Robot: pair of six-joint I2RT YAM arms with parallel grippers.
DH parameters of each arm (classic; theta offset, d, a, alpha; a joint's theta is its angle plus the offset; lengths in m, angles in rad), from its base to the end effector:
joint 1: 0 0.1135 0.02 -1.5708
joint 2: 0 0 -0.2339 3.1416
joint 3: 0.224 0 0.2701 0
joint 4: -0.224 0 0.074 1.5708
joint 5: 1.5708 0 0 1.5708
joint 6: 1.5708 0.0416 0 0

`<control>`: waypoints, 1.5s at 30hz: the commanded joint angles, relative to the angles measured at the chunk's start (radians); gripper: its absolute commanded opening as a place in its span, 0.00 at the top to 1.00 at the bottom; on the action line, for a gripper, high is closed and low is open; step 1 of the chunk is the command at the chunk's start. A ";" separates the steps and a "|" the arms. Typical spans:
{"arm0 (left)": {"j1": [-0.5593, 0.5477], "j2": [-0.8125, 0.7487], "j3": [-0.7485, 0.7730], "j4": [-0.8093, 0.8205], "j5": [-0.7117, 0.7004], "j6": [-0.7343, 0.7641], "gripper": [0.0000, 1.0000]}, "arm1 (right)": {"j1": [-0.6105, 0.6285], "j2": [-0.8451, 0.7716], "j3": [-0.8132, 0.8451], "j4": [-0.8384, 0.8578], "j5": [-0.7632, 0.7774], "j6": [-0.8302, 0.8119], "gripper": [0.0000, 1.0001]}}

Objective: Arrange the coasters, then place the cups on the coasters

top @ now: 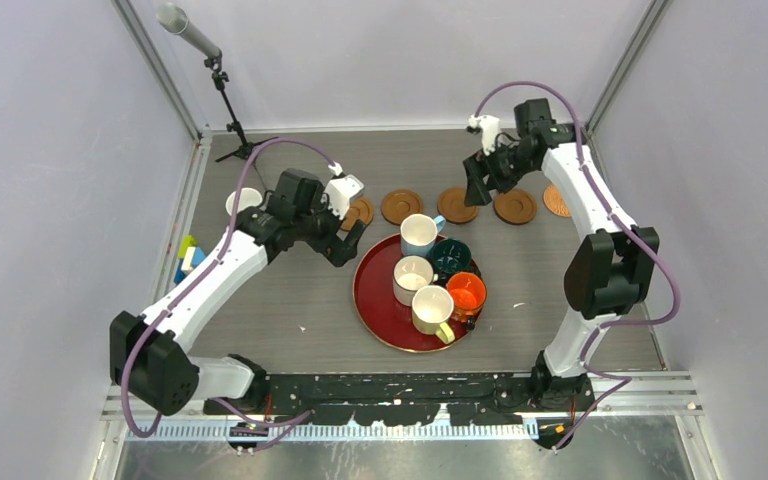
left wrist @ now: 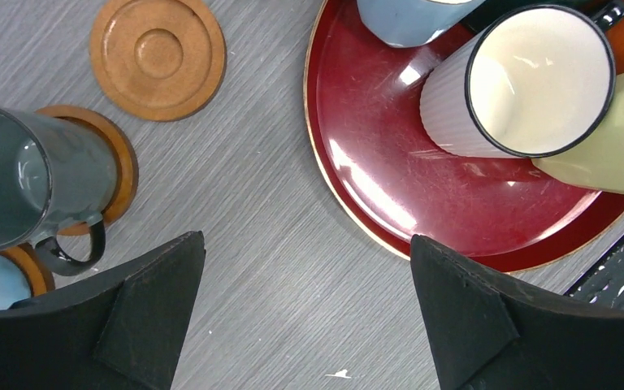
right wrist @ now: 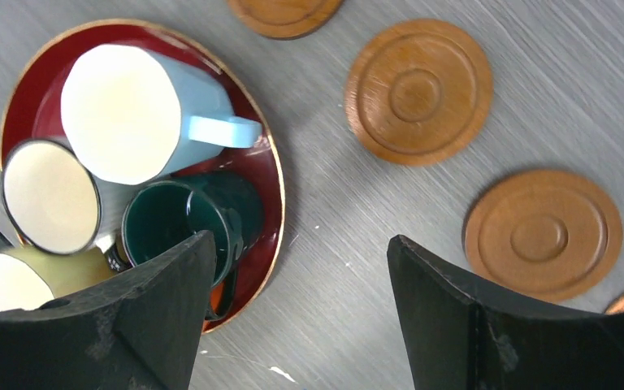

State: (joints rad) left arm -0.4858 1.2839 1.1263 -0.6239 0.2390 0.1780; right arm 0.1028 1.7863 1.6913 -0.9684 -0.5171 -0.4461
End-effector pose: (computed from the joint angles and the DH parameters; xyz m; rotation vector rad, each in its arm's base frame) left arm 0.2647 -0.1509 0.2752 0.8815 2.1949 -0.4311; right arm 0.3872 0.0606 0.2805 -0.8451 2.3670 0.5423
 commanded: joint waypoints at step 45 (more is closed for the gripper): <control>0.049 -0.026 -0.004 -0.059 -0.087 0.011 0.00 | 0.299 0.247 0.098 -0.097 -0.007 -0.828 0.48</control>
State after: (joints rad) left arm -0.4427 1.2896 1.1255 -0.6769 0.1497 0.1902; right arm 0.3840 2.0254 1.7473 -1.0782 -0.5022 -1.2324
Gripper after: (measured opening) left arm 0.996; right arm 0.539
